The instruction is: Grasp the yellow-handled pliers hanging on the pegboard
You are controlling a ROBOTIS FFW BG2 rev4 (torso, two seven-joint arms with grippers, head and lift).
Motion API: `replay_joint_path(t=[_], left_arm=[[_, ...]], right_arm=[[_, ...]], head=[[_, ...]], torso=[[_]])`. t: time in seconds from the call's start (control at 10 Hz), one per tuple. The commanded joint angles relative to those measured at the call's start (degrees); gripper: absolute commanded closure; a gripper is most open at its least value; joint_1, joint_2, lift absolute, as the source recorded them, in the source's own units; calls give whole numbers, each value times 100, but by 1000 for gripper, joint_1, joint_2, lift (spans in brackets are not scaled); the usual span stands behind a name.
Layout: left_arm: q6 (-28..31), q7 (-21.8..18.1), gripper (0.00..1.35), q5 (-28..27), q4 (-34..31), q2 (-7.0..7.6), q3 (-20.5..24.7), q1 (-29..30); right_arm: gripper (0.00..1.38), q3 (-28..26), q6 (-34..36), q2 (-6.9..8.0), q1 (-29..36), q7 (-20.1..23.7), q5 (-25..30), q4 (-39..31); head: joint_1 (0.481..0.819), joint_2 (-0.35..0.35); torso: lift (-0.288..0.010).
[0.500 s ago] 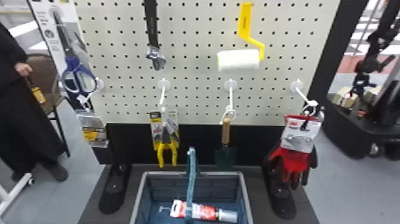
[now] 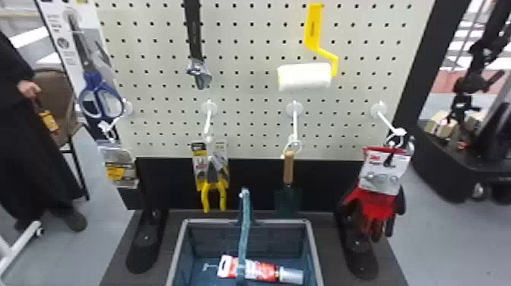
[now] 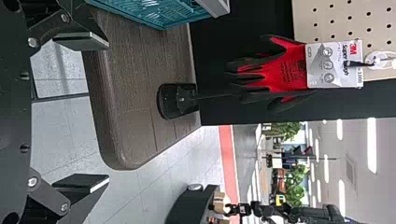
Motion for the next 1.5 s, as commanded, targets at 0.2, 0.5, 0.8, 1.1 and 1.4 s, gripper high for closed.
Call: replay_joint_path(t=[0.2, 0.5, 0.8, 1.1, 1.4], left_arm=[[306, -528, 240, -168, -51, -8, 222, -441], [525, -1011, 240, -300, -23, -17, 556, -982], [543, -1714, 236, -177, 821, 53, 741, -2114], [552, -2198, 236, 324, 1960, 361, 468, -3394], [710, -2901, 234, 632, 2959, 572, 222, -4625]], right_arm=[[272, 1, 0, 1, 0, 0, -11, 10], [272, 1, 0, 1, 13, 0, -20, 10], [272, 1, 0, 45, 0, 0, -20, 25], [272, 62, 0, 45, -49, 0, -20, 81], [272, 88, 0, 54, -61, 0, -29, 95]], head=[[549, 0], [549, 0], [549, 0], [549, 0], [549, 0]], torso=[[-100], [-100], [-100], [-100], [-100]])
